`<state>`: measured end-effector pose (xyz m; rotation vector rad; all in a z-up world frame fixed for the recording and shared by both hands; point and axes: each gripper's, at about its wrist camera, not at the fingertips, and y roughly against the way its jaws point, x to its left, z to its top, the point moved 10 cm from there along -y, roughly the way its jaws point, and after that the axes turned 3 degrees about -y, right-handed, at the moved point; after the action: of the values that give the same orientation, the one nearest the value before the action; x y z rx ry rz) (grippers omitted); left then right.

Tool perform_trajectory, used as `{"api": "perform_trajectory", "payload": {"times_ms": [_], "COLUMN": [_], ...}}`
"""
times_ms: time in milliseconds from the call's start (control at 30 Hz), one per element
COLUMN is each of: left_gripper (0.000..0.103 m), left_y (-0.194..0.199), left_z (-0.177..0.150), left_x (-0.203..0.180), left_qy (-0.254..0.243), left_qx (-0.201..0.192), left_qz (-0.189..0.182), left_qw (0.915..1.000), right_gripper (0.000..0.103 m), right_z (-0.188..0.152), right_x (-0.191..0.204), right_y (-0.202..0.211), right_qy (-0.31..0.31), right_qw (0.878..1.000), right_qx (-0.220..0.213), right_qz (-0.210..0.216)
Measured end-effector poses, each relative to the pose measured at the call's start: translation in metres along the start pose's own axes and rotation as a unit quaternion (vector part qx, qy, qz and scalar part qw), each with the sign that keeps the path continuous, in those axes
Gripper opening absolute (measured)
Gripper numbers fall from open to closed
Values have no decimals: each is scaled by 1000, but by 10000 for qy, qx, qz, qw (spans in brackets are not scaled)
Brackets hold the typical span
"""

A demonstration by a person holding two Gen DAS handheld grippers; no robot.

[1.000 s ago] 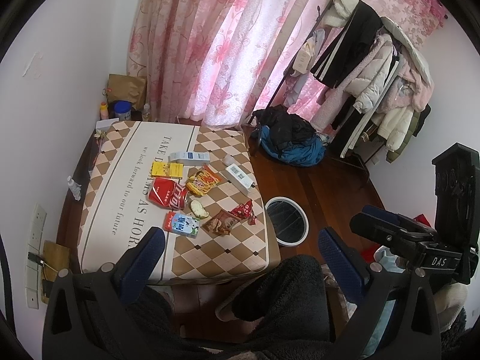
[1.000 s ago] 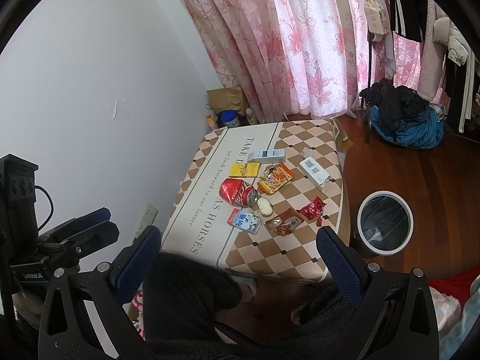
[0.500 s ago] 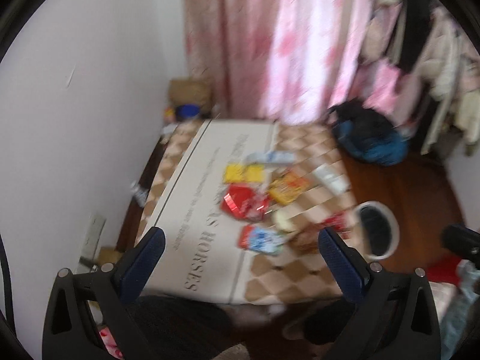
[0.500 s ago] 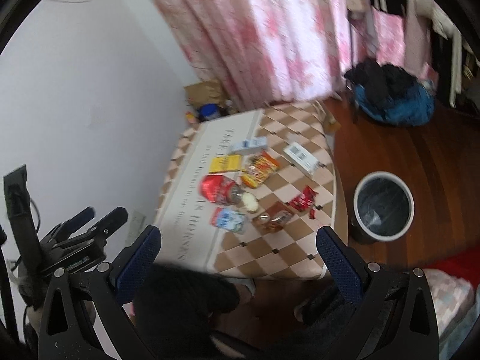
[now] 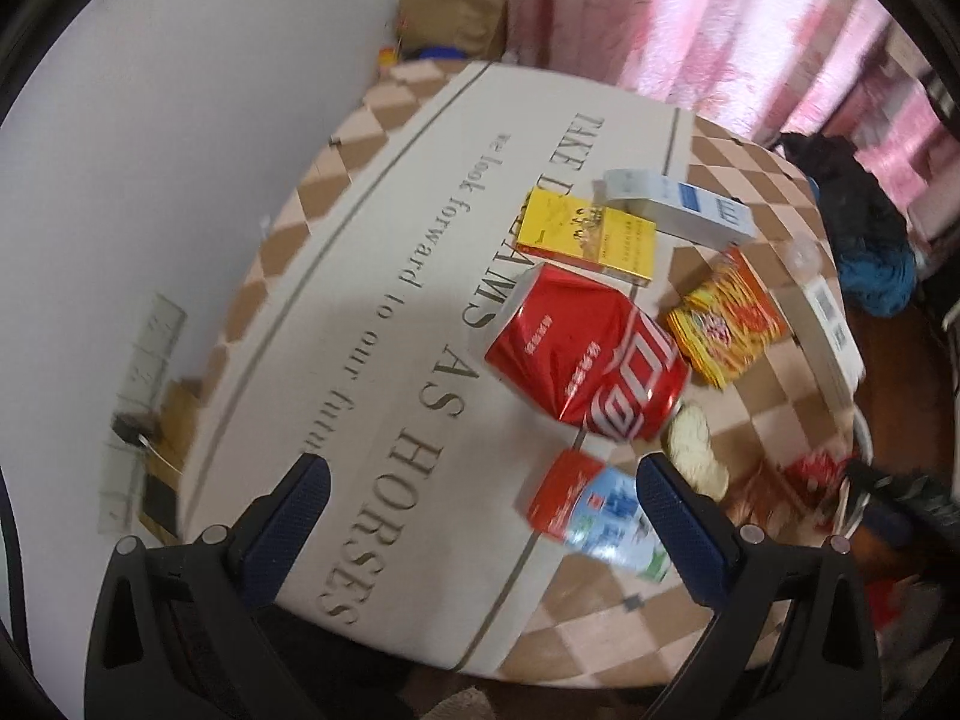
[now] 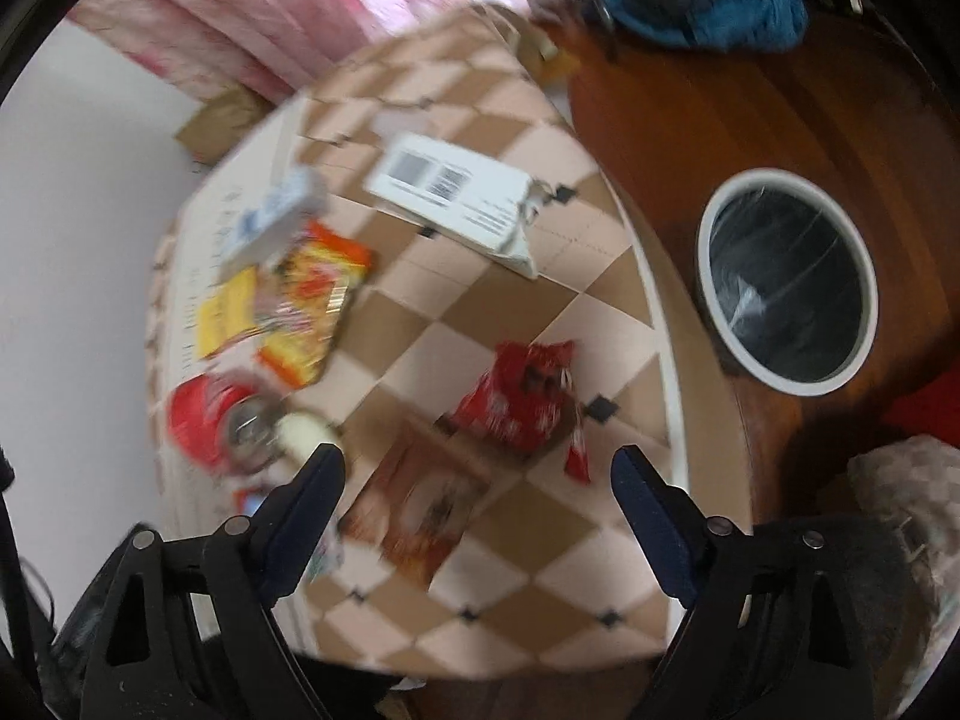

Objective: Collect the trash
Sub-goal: 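Grasp the red cola can with the left gripper while the right grasps the red candy wrapper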

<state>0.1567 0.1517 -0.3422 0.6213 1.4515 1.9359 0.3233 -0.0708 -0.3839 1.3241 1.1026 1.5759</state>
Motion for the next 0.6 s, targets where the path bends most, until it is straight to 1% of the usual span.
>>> {"api": "perform_trajectory", "payload": {"times_ms": [33, 100, 167, 233, 267, 300, 333, 367, 433, 467, 533, 567, 600], "left_gripper": [103, 103, 103, 103, 103, 102, 101, 102, 102, 102, 94, 83, 76], "left_y": [-6, -21, -40, -58, -66, -73, -79, -85, -93, -95, -95, -95, -95], "left_z": [3, 10, 13, 14, 15, 16, 18, 20, 28, 33, 43, 46, 49], "left_x": [-1, -4, -6, -10, -13, -16, -20, -25, -34, -38, -45, -47, -50], "left_qy": [136, 426, 807, 1224, 1415, 1550, 1652, 1682, 1683, 1672, 1637, 1642, 1648], "left_qx": [93, 291, 591, 846, 958, 1035, 1085, 1126, 1106, 1079, 1017, 994, 989], "left_qz": [-130, -378, -663, -1062, -1259, -1417, -1570, -1653, -1823, -1852, -1894, -1918, -1938], "left_qw": [9998, 9980, 9928, 9831, 9772, 9722, 9676, 9652, 9624, 9623, 9628, 9625, 9620], "right_gripper": [89, 81, 67, 62, 51, 47, 46, 45, 43, 42, 42, 42, 42], "right_z": [2, 4, 3, 4, 6, 8, 9, 10, 12, 13, 15, 16, 18], "right_x": [-2, -3, 1, 2, 7, 12, 15, 17, 19, 20, 24, 24, 24], "right_y": [-11, -35, -52, -56, -56, -56, -56, -58, -59, -61, -61, -60, -60], "right_qy": [-69, -195, -293, -282, -221, -164, -115, -78, -72, -76, -31, -15, 3], "right_qw": [9999, 9993, 9987, 9989, 9994, 9996, 9997, 9997, 9996, 9996, 9996, 9996, 9996], "right_qx": [92, 288, 411, 372, 252, 221, 212, 183, 186, 184, 167, 172, 180], "right_qz": [-44, -101, -44, -91, -58, -46, -92, -151, -183, -208, -227, -228, -217]}}
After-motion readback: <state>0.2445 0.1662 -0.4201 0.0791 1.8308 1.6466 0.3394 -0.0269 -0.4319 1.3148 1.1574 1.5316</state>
